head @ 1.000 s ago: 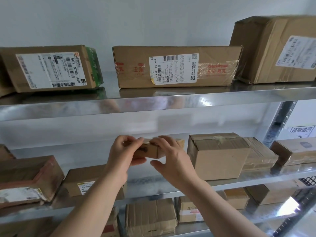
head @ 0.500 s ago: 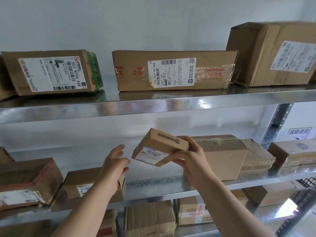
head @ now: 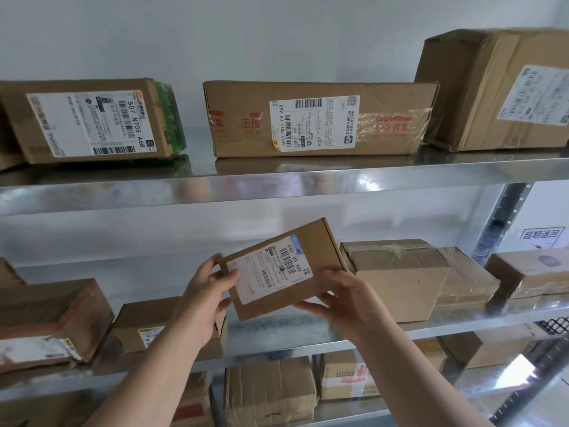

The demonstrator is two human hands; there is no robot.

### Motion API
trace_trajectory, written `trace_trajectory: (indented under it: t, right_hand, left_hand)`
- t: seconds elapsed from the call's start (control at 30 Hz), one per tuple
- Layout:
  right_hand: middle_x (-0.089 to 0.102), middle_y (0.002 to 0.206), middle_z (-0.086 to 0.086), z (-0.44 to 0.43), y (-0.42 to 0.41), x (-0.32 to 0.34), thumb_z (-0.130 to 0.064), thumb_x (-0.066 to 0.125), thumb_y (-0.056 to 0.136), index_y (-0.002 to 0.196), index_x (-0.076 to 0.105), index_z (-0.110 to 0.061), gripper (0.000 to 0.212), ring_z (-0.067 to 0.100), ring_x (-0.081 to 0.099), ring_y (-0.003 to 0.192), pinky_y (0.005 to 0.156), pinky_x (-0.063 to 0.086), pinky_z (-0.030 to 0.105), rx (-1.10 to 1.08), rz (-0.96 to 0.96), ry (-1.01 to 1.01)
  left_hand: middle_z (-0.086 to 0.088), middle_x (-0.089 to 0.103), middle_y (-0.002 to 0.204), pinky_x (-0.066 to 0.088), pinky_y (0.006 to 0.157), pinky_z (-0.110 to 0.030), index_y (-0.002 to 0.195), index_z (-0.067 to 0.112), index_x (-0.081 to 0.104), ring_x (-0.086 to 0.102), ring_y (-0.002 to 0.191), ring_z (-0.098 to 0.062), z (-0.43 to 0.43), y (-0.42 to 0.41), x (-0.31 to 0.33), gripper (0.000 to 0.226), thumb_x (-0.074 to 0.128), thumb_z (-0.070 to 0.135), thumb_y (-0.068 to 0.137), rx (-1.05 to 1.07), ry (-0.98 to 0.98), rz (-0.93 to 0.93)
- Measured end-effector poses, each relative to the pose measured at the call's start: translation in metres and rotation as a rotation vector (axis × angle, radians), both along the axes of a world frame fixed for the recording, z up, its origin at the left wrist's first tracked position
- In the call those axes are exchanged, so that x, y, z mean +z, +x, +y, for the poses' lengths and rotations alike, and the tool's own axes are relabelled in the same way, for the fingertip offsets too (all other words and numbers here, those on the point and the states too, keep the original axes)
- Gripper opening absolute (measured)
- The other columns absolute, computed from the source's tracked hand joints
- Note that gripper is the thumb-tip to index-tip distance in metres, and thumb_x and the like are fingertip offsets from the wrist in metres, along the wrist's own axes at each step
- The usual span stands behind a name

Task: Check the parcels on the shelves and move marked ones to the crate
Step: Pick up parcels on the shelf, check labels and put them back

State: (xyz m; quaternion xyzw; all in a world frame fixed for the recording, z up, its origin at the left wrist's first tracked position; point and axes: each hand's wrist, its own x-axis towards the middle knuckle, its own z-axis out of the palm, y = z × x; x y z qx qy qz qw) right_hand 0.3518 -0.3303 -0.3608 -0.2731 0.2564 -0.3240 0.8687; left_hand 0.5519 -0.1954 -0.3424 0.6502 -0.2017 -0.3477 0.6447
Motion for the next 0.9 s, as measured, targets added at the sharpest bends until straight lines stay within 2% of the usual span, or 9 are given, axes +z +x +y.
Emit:
trace_trajectory:
  t: [0.07, 0.17, 0.3, 0.4, 0.5, 0.57, 0.67, 0.77, 0.9]
  right_hand:
    - [0.068, 0.117, 0.025, -0.001, 0.001, -0.008, 0.003, 0.066, 0.079, 0.133, 0.057, 0.000, 0.055, 0.043, 0.066, 0.113, 0.079, 0.057, 0.065, 0.007, 0.008, 0.031]
    - [0.073, 0.111, 0.024, -0.006, 0.004, -0.016, 0.006, 0.064, 0.086, 0.132, 0.057, 0.000, 0.047, 0.040, 0.070, 0.107, 0.077, 0.061, 0.057, -0.019, 0.097, -0.001]
    - [0.074, 0.108, 0.008, -0.013, 0.011, -0.023, 0.014, 0.054, 0.090, 0.132, 0.060, -0.023, 0.055, 0.026, 0.071, 0.096, 0.073, 0.059, 0.038, -0.099, 0.402, -0.265]
    - [0.074, 0.088, -0.002, -0.013, 0.018, -0.027, 0.014, 0.047, 0.086, 0.112, 0.071, -0.022, 0.050, 0.018, 0.057, 0.085, 0.073, 0.042, 0.031, -0.083, 0.536, -0.432]
    - [0.076, 0.077, -0.011, -0.016, 0.022, -0.032, 0.014, 0.047, 0.087, 0.098, 0.072, -0.018, 0.042, 0.007, 0.062, 0.075, 0.069, 0.043, 0.020, -0.058, 0.568, -0.491]
    - [0.078, 0.085, -0.008, -0.021, 0.024, -0.037, 0.016, 0.047, 0.087, 0.103, 0.071, -0.017, 0.043, 0.012, 0.067, 0.087, 0.075, 0.047, 0.024, -0.057, 0.569, -0.489]
    - [0.074, 0.093, -0.002, -0.029, 0.029, -0.046, 0.018, 0.046, 0.087, 0.107, 0.067, -0.018, 0.046, 0.014, 0.065, 0.090, 0.076, 0.046, 0.024, -0.063, 0.570, -0.467]
    - [0.071, 0.104, 0.003, -0.034, 0.035, -0.057, 0.017, 0.050, 0.087, 0.118, 0.058, -0.017, 0.046, 0.019, 0.064, 0.099, 0.081, 0.048, 0.024, -0.058, 0.577, -0.457]
    - [0.073, 0.108, 0.004, -0.043, 0.043, -0.072, 0.015, 0.056, 0.087, 0.121, 0.060, -0.018, 0.047, 0.017, 0.067, 0.100, 0.084, 0.050, 0.025, 0.003, 0.564, -0.459]
  left_hand:
    - [-0.004, 0.069, 0.119, 0.047, 0.103, -0.058, 0.137, 0.026, 0.051, 0.062, 0.115, -0.030, -0.002, 0.002, -0.001, 0.048, 0.065, 0.010, 0.094, 0.045, -0.011, -0.015]
    - [-0.005, 0.067, 0.119, 0.054, 0.094, -0.055, 0.129, 0.026, 0.054, 0.065, 0.108, -0.029, -0.003, 0.006, 0.000, 0.042, 0.066, 0.008, 0.093, 0.089, -0.018, -0.033]
    - [-0.005, 0.066, 0.120, 0.059, 0.085, -0.046, 0.123, 0.025, 0.055, 0.065, 0.105, -0.025, -0.006, 0.013, -0.004, 0.045, 0.068, -0.001, 0.089, 0.075, 0.007, -0.107]
    - [-0.005, 0.066, 0.120, 0.059, 0.072, -0.032, 0.118, 0.028, 0.054, 0.065, 0.104, -0.020, -0.012, 0.015, -0.012, 0.046, 0.067, -0.005, 0.089, 0.067, 0.034, -0.161]
    - [-0.001, 0.066, 0.121, 0.052, 0.063, -0.019, 0.122, 0.026, 0.051, 0.063, 0.100, -0.014, -0.020, 0.013, -0.020, 0.045, 0.063, -0.005, 0.092, 0.074, 0.080, -0.228]
    - [0.001, 0.066, 0.116, 0.049, 0.061, -0.017, 0.128, 0.022, 0.049, 0.062, 0.097, -0.012, -0.025, 0.014, -0.026, 0.045, 0.059, -0.006, 0.094, 0.056, 0.114, -0.238]
    - [0.000, 0.066, 0.113, 0.050, 0.069, -0.021, 0.130, 0.021, 0.046, 0.063, 0.101, -0.016, -0.033, 0.017, -0.034, 0.048, 0.055, -0.010, 0.094, 0.003, 0.150, -0.180]
    - [-0.006, 0.063, 0.122, 0.056, 0.086, -0.035, 0.131, 0.017, 0.043, 0.064, 0.109, -0.025, -0.041, 0.019, -0.044, 0.048, 0.056, -0.009, 0.093, -0.003, 0.150, -0.083]
    - [-0.008, 0.053, 0.132, 0.045, 0.108, -0.048, 0.134, 0.017, 0.043, 0.059, 0.115, -0.026, -0.049, 0.022, -0.059, 0.040, 0.059, 0.009, 0.098, 0.041, 0.138, -0.023]
